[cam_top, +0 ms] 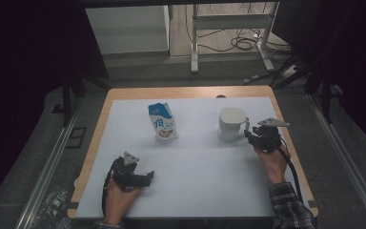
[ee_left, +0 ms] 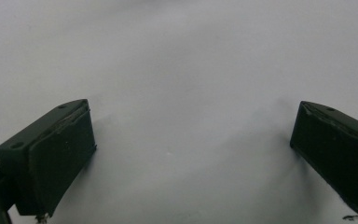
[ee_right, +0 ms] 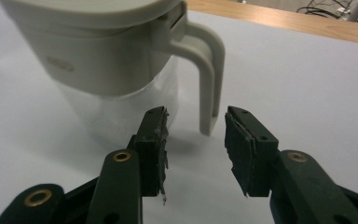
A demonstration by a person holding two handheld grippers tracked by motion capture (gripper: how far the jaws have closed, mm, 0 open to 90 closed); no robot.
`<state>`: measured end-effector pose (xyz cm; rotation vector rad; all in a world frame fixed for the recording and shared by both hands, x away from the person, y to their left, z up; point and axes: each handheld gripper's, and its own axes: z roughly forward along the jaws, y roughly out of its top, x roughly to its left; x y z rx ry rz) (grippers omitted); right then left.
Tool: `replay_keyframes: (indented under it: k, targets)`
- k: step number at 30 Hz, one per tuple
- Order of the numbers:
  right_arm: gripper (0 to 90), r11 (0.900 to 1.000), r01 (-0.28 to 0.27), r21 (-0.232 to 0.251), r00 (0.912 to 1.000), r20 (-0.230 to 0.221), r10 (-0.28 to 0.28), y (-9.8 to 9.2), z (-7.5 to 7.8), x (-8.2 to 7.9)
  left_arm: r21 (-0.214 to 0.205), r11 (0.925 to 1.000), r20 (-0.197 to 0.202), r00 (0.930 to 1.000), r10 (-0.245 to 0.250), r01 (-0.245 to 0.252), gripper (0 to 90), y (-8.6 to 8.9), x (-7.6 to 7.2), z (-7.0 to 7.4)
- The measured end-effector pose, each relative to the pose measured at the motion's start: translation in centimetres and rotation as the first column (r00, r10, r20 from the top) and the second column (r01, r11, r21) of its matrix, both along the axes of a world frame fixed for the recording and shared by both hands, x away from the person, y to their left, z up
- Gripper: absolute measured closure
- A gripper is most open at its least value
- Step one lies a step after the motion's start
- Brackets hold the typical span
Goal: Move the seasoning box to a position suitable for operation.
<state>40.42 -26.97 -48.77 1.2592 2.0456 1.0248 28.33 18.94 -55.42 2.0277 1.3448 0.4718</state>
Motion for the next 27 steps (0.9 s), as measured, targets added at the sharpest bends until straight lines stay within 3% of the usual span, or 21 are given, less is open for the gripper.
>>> replay_keyframes:
  k: [9, 18, 27]
  targets:
    - [62.4, 0.9996, 0.027, -0.006, 0.9994, 0.02, -0.027, 0.6, 0.0, 1.2, 0.0, 1.0, 0.0, 1.0, 0.0, 0.0, 0.0, 0.0, 0.0, 0.0]
    - [64.9, 0.9985, 0.05, 0.024, 0.9988, -0.005, -0.05, 1.0, -0.3, 2.7, 0.006, 1.0, -0.003, 1.0, -0.006, 0.006, 0.0, 0.1, 0.0, 0.0]
    - [70.4, 0.997, 0.071, 0.03, 0.9974, 0.006, -0.071, 1.1, -1.1, 3.3, 0.007, 1.0, -0.002, 1.0, -0.007, 0.007, 0.1, 0.1, 0.0, 0.0]
